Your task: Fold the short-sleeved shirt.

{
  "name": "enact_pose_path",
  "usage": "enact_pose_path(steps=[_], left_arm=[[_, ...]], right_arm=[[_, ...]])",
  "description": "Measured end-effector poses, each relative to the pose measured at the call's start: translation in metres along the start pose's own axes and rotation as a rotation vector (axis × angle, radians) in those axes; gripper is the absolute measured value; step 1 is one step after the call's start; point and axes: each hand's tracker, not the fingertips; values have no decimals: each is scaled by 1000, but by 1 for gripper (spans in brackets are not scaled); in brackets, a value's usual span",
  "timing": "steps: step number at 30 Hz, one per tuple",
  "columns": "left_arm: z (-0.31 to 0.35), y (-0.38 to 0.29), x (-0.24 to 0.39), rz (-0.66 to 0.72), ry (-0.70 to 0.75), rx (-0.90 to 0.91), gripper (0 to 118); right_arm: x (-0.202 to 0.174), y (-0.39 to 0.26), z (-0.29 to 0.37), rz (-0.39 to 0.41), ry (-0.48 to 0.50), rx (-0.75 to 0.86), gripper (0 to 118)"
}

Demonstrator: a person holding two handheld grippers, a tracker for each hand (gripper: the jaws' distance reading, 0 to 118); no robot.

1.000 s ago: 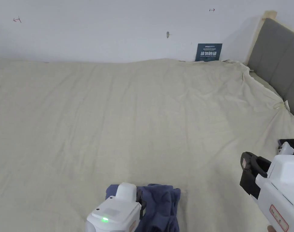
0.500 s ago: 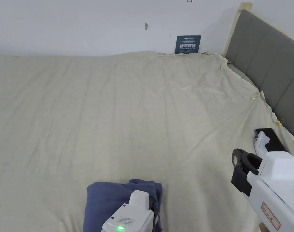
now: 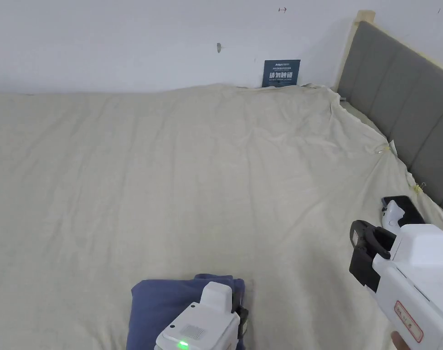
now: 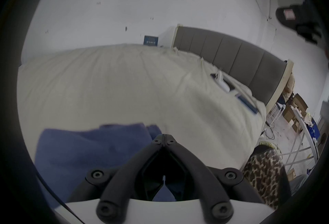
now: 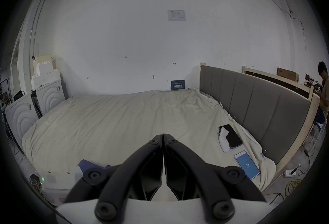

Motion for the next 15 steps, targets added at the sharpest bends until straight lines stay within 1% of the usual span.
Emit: enact_pose_path(steps=[6,9,15], left_arm=[[57,62,-21,-48,49,167,0],[86,92,-36,-90,131,231,0],[134,131,-73,-84,265,363,0]], right_arm=[[-9,11,4,3,24,42,0],[-18,17,8,3,35,70,0],[-35,28,9,12,51,125,0]])
